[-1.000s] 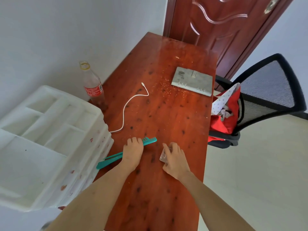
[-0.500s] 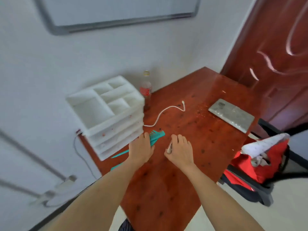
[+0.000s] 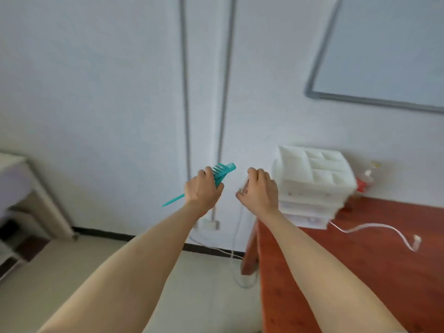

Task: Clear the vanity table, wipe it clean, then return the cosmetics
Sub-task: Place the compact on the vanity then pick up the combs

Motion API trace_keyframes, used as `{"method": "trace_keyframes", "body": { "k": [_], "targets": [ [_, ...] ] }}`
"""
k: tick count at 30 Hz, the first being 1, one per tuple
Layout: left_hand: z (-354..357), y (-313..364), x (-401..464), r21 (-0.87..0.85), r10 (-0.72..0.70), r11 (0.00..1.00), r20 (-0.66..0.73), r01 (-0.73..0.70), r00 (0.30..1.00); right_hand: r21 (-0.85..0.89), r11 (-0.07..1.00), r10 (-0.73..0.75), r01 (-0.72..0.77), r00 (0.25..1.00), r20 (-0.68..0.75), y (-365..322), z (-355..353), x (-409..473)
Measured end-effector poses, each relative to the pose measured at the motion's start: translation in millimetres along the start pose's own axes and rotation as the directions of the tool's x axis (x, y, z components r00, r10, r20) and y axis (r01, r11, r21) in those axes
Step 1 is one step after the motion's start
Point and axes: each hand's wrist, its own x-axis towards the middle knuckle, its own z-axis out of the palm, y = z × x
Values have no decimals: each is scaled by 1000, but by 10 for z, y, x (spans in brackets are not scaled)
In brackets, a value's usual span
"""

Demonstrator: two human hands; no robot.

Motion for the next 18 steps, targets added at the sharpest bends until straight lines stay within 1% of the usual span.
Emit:
{"method": "trace_keyframes", "body": {
  "k": [4,8,10,13,18],
  "targets": [
    [-346,-1022,-143,63,-207,975,-71,211,976,109,973,-207,203,978,24,-1060,144,222],
    [-638,-2009,-430,78,-384,915,-135,396,913,209,912,-370,354,928,41,-2103,344,277],
    [-770,-2514,-614,104,-453,876,-156,471,878,259,875,-432,410,901,36,-2633,474,260],
    [-958,-3232,-878,152,-529,819,-178,554,830,287,836,-507,468,859,77,-3409,666,228],
    [-1165,-4335,-1237,157,-640,721,-222,675,735,354,760,-609,544,787,97,-4645,915,141]
  ]
}}
